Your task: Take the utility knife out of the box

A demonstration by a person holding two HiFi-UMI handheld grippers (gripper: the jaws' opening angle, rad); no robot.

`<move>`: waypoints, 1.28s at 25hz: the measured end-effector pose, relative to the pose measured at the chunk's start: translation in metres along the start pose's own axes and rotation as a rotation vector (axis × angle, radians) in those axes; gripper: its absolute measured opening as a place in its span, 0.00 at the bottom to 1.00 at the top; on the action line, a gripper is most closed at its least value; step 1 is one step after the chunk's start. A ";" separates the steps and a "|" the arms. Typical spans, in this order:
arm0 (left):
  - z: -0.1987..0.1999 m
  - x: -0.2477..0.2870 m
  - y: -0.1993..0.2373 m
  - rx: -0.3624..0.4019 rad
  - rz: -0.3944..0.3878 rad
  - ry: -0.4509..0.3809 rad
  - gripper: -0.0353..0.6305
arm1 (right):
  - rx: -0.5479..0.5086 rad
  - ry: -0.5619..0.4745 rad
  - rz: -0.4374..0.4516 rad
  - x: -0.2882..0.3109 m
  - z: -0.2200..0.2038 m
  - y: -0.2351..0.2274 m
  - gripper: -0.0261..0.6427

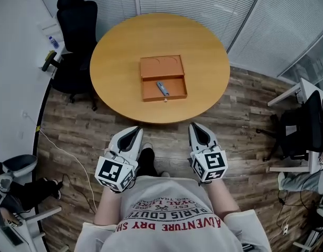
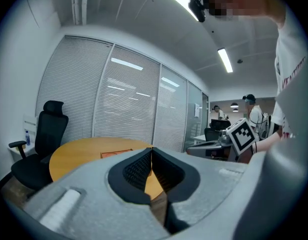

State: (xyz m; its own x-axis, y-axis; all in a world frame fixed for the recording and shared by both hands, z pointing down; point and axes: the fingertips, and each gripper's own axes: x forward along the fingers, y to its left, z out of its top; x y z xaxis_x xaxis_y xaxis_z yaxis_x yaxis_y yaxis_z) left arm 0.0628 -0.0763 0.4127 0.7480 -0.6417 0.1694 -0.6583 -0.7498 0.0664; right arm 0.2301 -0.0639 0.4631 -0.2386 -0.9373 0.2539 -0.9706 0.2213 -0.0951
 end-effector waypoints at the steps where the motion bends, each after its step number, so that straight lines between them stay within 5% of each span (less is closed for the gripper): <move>1: -0.001 0.005 0.008 -0.003 -0.003 0.002 0.07 | -0.003 0.004 -0.002 0.008 0.001 0.000 0.05; 20: 0.028 0.122 0.180 0.001 -0.105 0.001 0.07 | -0.022 0.053 -0.099 0.187 0.046 -0.019 0.05; 32: 0.006 0.144 0.218 -0.049 -0.010 0.064 0.07 | -0.045 0.257 0.039 0.252 0.012 -0.024 0.05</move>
State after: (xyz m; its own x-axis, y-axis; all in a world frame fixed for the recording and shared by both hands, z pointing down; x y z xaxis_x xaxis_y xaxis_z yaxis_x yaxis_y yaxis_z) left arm 0.0276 -0.3333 0.4461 0.7483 -0.6218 0.2312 -0.6557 -0.7461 0.1158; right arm 0.1933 -0.3081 0.5178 -0.2710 -0.8297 0.4880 -0.9596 0.2730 -0.0686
